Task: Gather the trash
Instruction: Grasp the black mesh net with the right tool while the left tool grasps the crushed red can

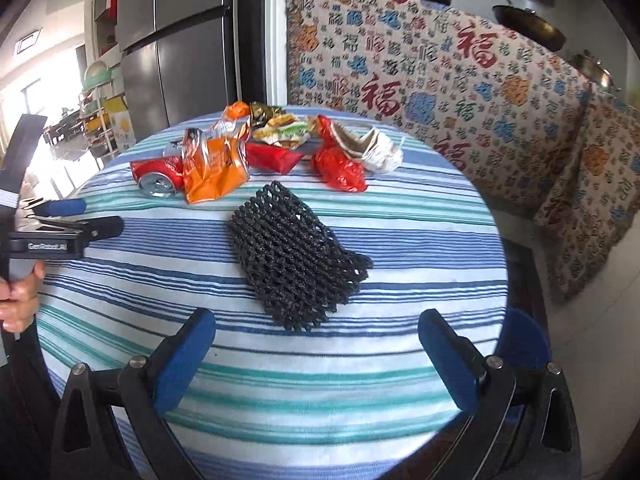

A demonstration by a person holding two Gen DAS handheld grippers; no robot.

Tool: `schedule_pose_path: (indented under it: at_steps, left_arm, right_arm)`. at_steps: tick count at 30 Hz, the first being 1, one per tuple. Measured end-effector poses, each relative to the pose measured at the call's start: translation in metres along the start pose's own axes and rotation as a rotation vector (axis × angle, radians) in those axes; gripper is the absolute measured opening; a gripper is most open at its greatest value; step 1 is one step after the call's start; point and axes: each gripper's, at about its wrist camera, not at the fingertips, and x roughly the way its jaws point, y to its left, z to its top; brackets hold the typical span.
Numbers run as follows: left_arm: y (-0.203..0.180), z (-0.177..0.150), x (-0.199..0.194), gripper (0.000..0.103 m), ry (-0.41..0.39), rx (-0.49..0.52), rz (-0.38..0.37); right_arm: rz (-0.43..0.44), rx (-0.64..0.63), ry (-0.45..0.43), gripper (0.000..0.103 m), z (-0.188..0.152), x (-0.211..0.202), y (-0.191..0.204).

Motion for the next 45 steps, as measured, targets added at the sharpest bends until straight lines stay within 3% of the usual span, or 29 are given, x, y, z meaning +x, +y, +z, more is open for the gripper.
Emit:
schedule_pose_path:
  at_steps: [4,8,12,19,24,40,45]
  left_arm:
    - [-0.006,0.011,0.028,0.102,0.003,0.073,0.016]
    - [0.005,0.026,0.048,0.102,0.038,0.034,-0.064]
    - [0.004,0.041,0.061,0.103,0.050,0.055,-0.073]
    - [0.006,0.064,0.078,0.103,0.052,0.104,-0.111]
    - [0.010,0.074,0.087,0.103,0.052,0.155,-0.157]
    - [0.010,0.082,0.093,0.103,0.050,0.130,-0.136]
    - [0.011,0.083,0.093,0.103,0.060,0.147,-0.151]
  right_arm:
    - [0.012,-0.036,0.048,0.103,0.009,0.028,-0.001]
    - [0.029,-0.093,0.082,0.103,0.018,0.049,-0.001]
    - [0.041,-0.160,0.131,0.103,0.025,0.073,0.000]
    - [0.129,-0.090,0.169,0.103,0.044,0.099,-0.010]
    - [0.128,-0.094,0.153,0.103,0.058,0.114,-0.006]
    - [0.170,-0.137,0.133,0.103,0.072,0.130,-0.011]
    - [0.194,-0.178,0.184,0.103,0.065,0.121,-0.018]
